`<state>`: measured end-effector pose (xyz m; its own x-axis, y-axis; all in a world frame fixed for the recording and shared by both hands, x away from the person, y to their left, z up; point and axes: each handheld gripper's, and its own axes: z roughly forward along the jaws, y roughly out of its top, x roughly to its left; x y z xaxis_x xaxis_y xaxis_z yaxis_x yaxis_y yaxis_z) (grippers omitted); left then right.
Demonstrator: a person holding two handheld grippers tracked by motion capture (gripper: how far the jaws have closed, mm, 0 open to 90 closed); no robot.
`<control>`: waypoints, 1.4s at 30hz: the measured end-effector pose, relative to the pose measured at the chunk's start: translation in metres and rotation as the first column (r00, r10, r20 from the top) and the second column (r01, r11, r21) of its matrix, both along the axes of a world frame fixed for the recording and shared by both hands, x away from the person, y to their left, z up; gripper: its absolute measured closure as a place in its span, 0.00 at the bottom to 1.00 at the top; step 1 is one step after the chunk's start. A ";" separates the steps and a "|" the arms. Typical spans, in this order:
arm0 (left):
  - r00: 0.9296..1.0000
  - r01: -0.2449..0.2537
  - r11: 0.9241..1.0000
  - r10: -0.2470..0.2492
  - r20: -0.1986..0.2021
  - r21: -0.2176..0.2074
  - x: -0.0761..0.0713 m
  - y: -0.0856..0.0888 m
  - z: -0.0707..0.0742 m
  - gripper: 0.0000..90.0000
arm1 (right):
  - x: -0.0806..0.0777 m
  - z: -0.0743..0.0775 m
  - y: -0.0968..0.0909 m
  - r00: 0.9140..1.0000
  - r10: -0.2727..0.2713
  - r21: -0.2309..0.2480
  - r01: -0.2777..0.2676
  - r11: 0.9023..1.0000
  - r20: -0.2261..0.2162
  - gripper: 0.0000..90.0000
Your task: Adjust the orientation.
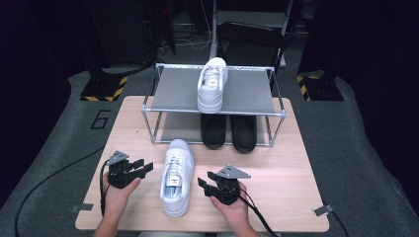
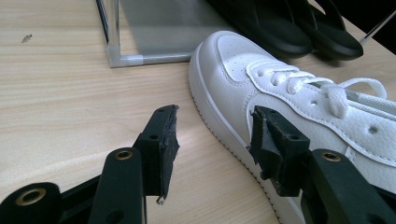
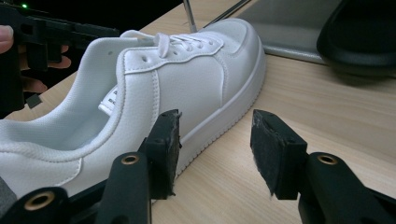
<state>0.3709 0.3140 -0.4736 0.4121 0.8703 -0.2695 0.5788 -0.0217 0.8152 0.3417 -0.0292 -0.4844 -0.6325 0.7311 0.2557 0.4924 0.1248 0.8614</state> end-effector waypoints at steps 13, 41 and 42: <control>1.000 -0.004 0.999 0.004 -0.002 0.032 -0.004 0.006 -0.011 0.54 | -0.001 0.011 0.019 0.998 0.064 0.026 -0.065 0.998 0.015 0.53; 1.000 -0.019 1.000 0.019 -0.015 0.022 -0.007 0.012 -0.015 0.54 | 0.010 0.001 0.058 0.995 0.099 -0.053 -0.100 0.994 -0.032 0.56; 1.000 -0.019 1.000 0.019 -0.010 0.021 -0.006 0.012 -0.016 0.54 | 0.011 0.002 0.057 0.994 0.104 -0.055 -0.106 0.993 -0.037 0.57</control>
<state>0.3648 0.3259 -0.4892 0.3927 0.8834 -0.2555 0.5872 -0.0271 0.8090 0.3527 0.0276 -0.4824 -0.6982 0.6750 0.2384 0.5026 0.2251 0.8347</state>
